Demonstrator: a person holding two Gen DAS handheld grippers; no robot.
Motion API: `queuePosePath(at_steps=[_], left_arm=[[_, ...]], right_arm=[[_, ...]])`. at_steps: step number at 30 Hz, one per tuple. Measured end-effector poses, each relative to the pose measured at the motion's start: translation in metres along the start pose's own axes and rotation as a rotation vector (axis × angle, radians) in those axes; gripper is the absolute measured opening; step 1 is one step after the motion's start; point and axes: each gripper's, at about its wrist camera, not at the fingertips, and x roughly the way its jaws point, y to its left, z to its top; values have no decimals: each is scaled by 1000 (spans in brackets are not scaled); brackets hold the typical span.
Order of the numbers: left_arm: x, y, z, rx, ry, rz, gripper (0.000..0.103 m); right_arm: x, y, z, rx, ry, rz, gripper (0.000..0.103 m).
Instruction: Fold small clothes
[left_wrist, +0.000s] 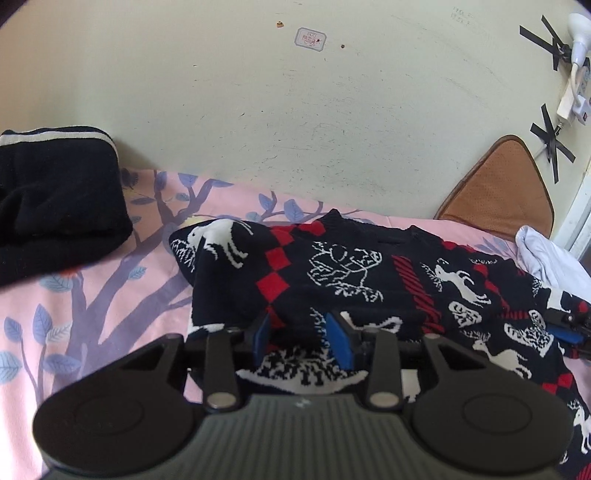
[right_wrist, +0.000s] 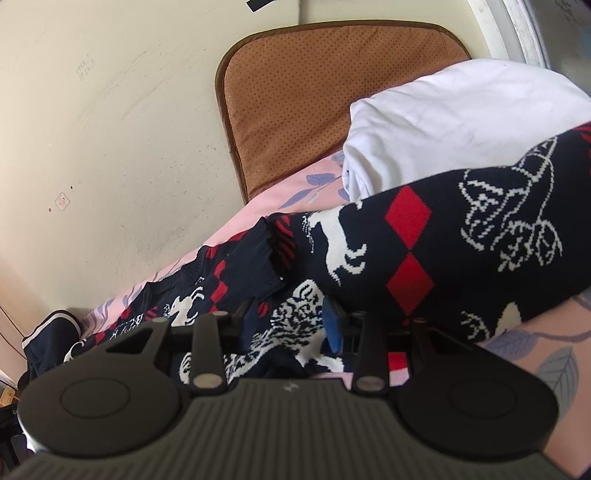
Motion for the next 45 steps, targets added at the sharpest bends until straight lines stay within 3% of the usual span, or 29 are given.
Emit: queuePosePath(at_steps=[3, 13, 17, 20, 28, 33, 41, 42, 43, 44, 45], left_arm=[[-1, 0, 0, 8, 3, -18, 44], [1, -8, -1, 57, 5, -4, 51], [1, -7, -1, 53, 5, -8, 51], [1, -8, -1, 62, 3, 0, 51], [-1, -14, -3, 89, -1, 20, 53], [-1, -13, -4, 86, -3, 16, 53], [-2, -9, -3, 54, -8, -6, 54], [-2, -9, -3, 52, -8, -7, 54], [-2, -8, -3, 50, -8, -9, 54], [-2, -8, -3, 46, -9, -12, 54], [-3, -7, -2, 39, -11, -18, 54]], right_arm=[[0, 0, 0, 5, 0, 3, 41], [-6, 1, 1, -7, 19, -11, 42], [-60, 0, -9, -75, -49, 45, 50], [-104, -17, -17, -122, -67, 2, 51], [-174, -118, -18, 127, -187, -240, 52], [-175, -164, 2, 335, -261, -252, 52], [-149, -197, 24, 398, -377, -284, 54], [-149, -200, 28, 393, -376, -279, 51], [-148, -199, 32, 383, -365, -271, 23], [-150, -196, 37, 374, -352, -257, 7], [-155, -189, 43, 363, -362, -231, 8]])
